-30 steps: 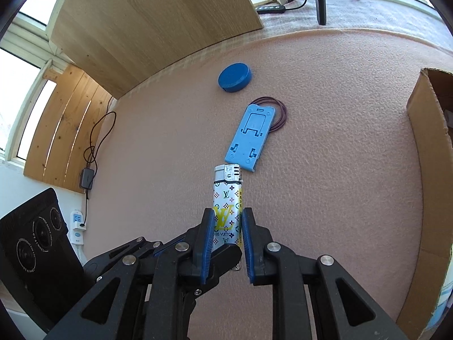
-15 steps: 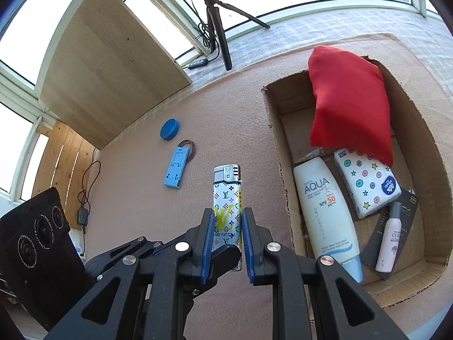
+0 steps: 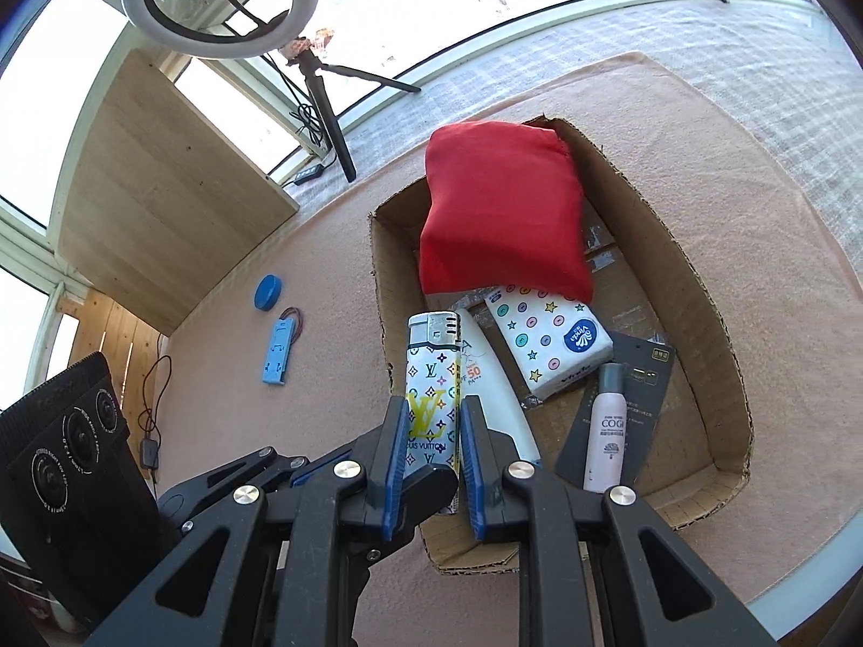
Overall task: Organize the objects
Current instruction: 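Carry the lighter into the box with the right tool, then open the right tool to release the lighter in the box, then move the left tool to the blue phone stand and close on it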
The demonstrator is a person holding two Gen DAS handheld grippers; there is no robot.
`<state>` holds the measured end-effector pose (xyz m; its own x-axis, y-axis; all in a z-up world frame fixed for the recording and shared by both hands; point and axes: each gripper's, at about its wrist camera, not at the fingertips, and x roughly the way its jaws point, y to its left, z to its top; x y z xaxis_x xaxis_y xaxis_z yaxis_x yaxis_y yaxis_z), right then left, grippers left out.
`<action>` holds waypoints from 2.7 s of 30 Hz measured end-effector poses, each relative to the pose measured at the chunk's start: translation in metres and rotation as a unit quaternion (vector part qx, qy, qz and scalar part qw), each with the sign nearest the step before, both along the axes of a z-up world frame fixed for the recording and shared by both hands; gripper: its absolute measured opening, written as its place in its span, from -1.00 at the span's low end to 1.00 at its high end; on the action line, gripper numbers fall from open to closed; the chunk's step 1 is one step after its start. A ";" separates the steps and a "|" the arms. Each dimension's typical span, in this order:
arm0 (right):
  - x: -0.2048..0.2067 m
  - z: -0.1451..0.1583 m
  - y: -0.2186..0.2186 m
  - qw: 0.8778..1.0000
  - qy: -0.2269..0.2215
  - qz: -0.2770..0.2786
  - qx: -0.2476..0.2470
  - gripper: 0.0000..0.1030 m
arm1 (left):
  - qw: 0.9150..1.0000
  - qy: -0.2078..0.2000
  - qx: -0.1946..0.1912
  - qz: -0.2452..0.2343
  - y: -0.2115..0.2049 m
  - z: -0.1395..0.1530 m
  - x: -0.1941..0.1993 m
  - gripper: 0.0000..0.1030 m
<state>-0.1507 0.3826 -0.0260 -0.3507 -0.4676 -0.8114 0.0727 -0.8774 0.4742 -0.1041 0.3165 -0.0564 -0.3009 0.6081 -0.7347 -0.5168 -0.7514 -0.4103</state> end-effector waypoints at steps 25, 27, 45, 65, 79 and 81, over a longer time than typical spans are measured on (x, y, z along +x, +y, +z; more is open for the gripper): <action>0.004 0.006 -0.025 1.000 0.009 0.008 0.013 -0.06 | 0.996 -0.027 -0.016 0.078 -0.070 -0.014 -0.012 0.02; 0.005 0.006 -0.031 1.000 0.009 0.014 0.011 -0.06 | 0.995 -0.031 -0.017 0.091 -0.083 -0.015 -0.015 0.03; 0.005 0.001 -0.077 0.998 -0.006 0.064 -0.002 -0.06 | 0.970 -0.054 -0.044 0.233 -0.215 -0.039 -0.066 0.21; 0.014 -0.002 -0.095 0.997 -0.016 0.079 0.005 -0.07 | 0.961 -0.054 -0.130 0.239 -0.223 -0.079 -0.110 0.20; 0.015 -0.008 -0.093 0.997 -0.030 0.072 0.005 -0.07 | 0.960 -0.045 -0.160 0.227 -0.217 -0.087 -0.119 -0.18; 0.016 -0.009 -0.094 0.997 -0.033 0.074 0.004 -0.07 | 0.960 -0.045 -0.154 0.229 -0.221 -0.087 -0.119 -0.21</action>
<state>-0.1350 0.2888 -0.0354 -0.2244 -0.5042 -0.8339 0.1717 -0.8628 0.4755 -0.2234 0.0959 -0.1436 -0.4118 0.1771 -0.8939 -0.0754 -0.9842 -0.1602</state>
